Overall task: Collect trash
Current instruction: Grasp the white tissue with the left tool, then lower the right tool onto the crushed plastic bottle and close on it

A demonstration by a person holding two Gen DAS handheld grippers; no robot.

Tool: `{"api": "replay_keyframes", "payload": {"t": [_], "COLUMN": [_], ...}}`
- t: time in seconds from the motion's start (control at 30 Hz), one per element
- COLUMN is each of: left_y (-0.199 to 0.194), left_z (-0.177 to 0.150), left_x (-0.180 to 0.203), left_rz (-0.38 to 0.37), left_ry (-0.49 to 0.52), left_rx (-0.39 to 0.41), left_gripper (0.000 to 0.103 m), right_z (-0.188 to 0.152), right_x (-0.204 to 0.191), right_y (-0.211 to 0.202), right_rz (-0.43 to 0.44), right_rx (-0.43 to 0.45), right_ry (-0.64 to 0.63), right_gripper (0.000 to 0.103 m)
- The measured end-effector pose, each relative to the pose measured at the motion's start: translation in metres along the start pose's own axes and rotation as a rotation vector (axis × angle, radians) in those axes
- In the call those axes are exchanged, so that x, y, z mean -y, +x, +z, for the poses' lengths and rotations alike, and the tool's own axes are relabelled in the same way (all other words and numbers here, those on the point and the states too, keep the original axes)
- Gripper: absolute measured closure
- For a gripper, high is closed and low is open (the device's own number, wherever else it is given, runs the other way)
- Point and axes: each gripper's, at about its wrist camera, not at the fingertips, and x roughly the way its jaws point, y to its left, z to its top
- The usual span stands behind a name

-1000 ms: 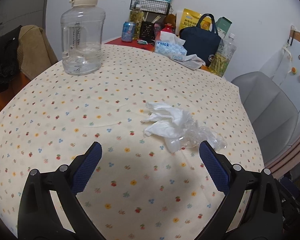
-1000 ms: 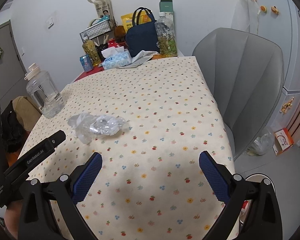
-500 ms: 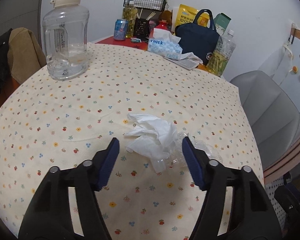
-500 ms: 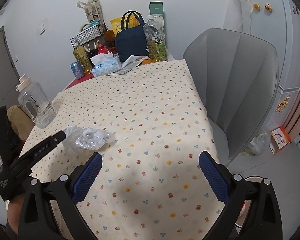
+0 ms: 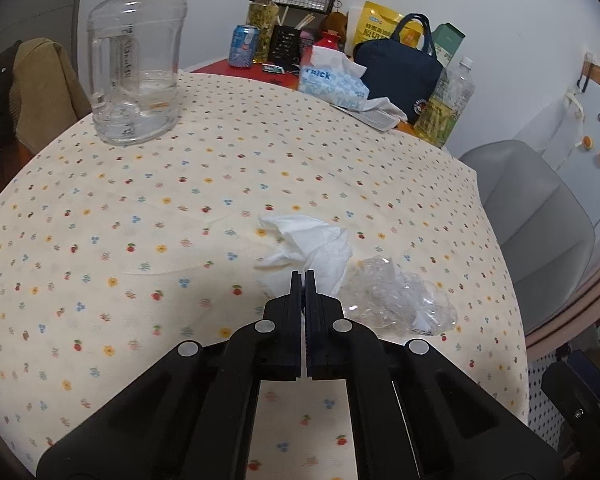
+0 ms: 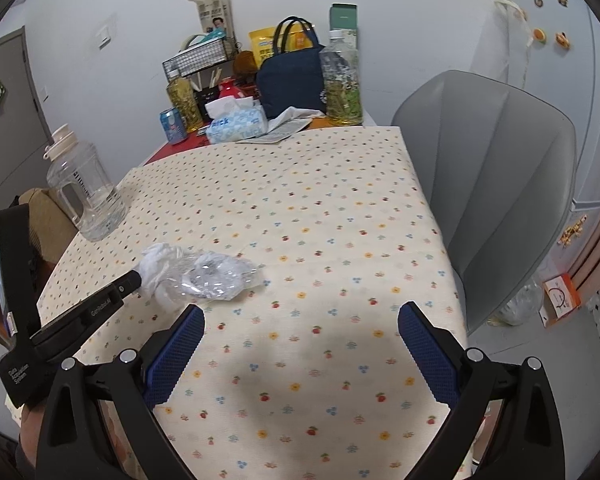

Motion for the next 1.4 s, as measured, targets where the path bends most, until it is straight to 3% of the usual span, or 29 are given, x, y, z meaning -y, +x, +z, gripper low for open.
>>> {"api": "replay_keyframes", "payload": {"t": [0.4,0.7,0.97,1.4], "left_y": [-0.012,-0.005,0.009,0.032], "left_z": [-0.001,-0.001,-0.003,-0.001], "left_x": [-0.047,-0.066,-0.07,-0.059], "left_rz": [0.07,0.082,0.076,0.068], "left_ry": [-0.065,-0.1,-0.123,-0.122], "left_rx": [0.031,0.024,0.004,-0.033], "left_gripper": [0.101,0.101,0.101,0.101], "right_z": [0.0,0.001,0.0,0.007], "right_x": [-0.048,-0.075,-0.085,-0.092], "right_y": [0.011,0.031,0.063,0.094], "right_rz": [0.04,0.049,-0.046,-0.104], "right_rx": [-0.013,-0.042,-0.115,-0.146], "right_ry": [-0.111,-0.161,-0.256,-0.343], "right_gripper": [0.008,0.008,0.013,0.013]}}
